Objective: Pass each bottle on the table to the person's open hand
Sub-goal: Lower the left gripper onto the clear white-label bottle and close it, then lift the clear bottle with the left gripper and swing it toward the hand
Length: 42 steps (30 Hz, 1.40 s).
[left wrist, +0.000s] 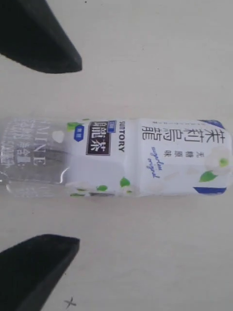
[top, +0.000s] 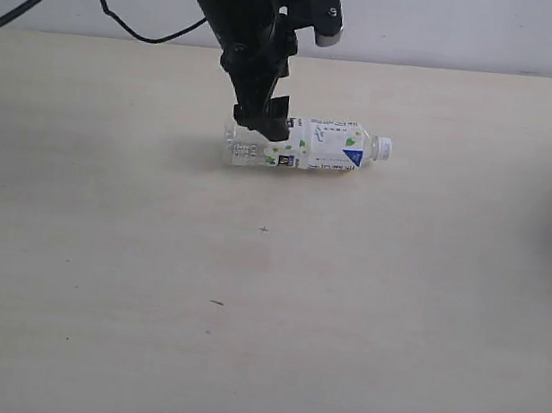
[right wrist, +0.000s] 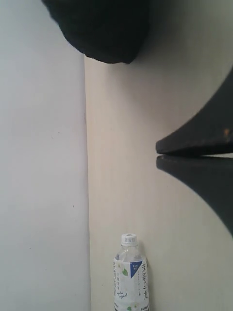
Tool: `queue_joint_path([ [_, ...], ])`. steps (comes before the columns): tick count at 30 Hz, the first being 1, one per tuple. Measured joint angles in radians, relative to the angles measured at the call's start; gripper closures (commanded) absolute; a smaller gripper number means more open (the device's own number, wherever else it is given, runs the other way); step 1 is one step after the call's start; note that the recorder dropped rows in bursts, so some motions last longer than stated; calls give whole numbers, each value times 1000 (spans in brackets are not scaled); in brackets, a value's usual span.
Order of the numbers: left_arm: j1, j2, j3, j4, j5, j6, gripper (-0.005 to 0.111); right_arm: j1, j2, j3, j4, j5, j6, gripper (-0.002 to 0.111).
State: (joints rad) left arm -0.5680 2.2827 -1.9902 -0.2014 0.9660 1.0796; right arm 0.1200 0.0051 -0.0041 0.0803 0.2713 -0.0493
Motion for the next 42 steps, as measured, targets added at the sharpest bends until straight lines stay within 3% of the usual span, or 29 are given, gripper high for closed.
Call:
queue_joint_path([
  [28,-2,134,0,94,-106,-60,23,0,0,0,0,0,0,108],
  [32,-2,134,0,94,-107,-60,44,0,0,0,0,0,0,108],
  [38,-2,134,0,94,-107,-60,106,0,0,0,0,0,0,108],
  [42,-2,134,0,115,-107,-72,107,0,0,0,0,0,0,108],
])
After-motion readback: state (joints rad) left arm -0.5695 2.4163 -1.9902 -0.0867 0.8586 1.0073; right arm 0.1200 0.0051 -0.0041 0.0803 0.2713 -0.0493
